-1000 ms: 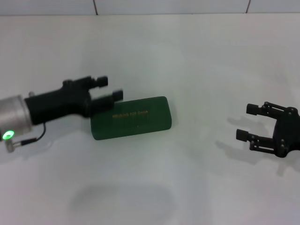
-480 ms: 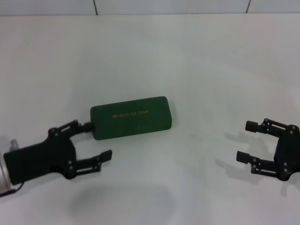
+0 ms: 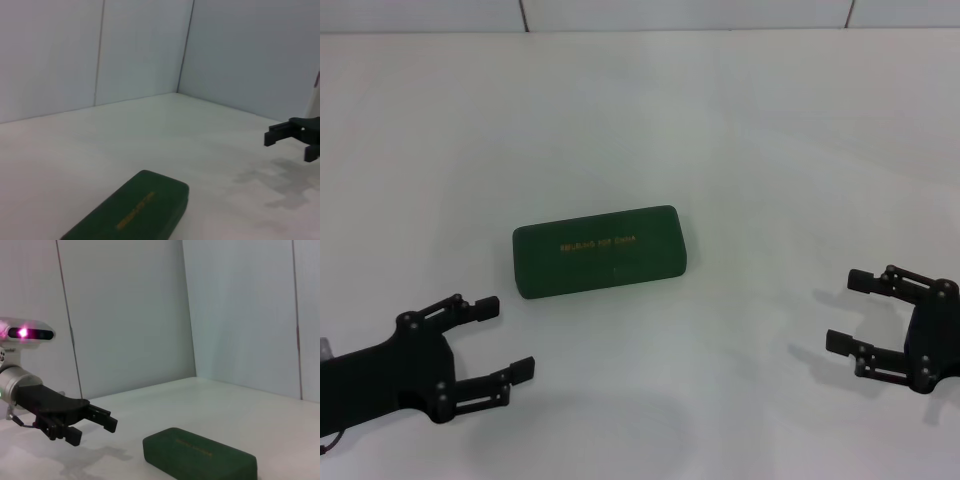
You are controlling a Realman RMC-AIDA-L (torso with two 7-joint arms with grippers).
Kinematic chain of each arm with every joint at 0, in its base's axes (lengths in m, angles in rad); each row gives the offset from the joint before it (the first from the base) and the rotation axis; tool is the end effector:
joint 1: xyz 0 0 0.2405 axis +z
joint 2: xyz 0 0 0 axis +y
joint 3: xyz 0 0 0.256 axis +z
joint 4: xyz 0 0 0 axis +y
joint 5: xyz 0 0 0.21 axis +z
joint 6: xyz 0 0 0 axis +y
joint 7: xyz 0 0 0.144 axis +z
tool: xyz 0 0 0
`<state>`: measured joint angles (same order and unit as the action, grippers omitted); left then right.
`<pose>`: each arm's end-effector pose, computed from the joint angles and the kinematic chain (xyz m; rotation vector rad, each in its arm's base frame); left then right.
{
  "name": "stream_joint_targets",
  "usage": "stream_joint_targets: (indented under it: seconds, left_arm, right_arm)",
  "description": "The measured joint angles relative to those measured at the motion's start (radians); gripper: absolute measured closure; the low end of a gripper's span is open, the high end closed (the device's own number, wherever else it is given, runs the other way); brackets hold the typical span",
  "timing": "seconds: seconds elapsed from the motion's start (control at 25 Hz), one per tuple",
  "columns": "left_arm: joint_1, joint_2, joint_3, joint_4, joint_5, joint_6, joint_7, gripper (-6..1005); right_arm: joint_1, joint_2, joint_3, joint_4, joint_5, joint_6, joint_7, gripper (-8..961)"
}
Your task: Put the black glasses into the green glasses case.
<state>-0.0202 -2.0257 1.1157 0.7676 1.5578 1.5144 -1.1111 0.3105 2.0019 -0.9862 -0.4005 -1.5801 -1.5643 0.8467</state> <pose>-0.3384 0.2073 0.0040 -2.5839 -0.5907 -0.6811 0.3150 0.2555 -0.0163 -2.6238 0.3545 0.8150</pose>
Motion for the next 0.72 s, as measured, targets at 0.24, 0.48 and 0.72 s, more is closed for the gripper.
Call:
stream_joint_targets:
  seconds: [0.24,0.48,0.72]
  left_arm:
    - [0.006,0.007,-0.056,-0.005,0.011,0.048,-0.004,127]
    - [0.004,0.0,-0.127,-0.005,0.071,0.062,-0.006,127]
    - [0.002,0.0,-0.132,-0.005,0.072,0.063,-0.006,127]
  right_arm:
    - [-0.001,0.006,-0.009,0.0,0.0,-0.021,0.0,192]
    - [0.002,0.011,-0.038,0.004,-0.001,-0.042,0.0,192]
    - [0.008,0.012,-0.041,0.011,0.003,-0.044,0.0,192]
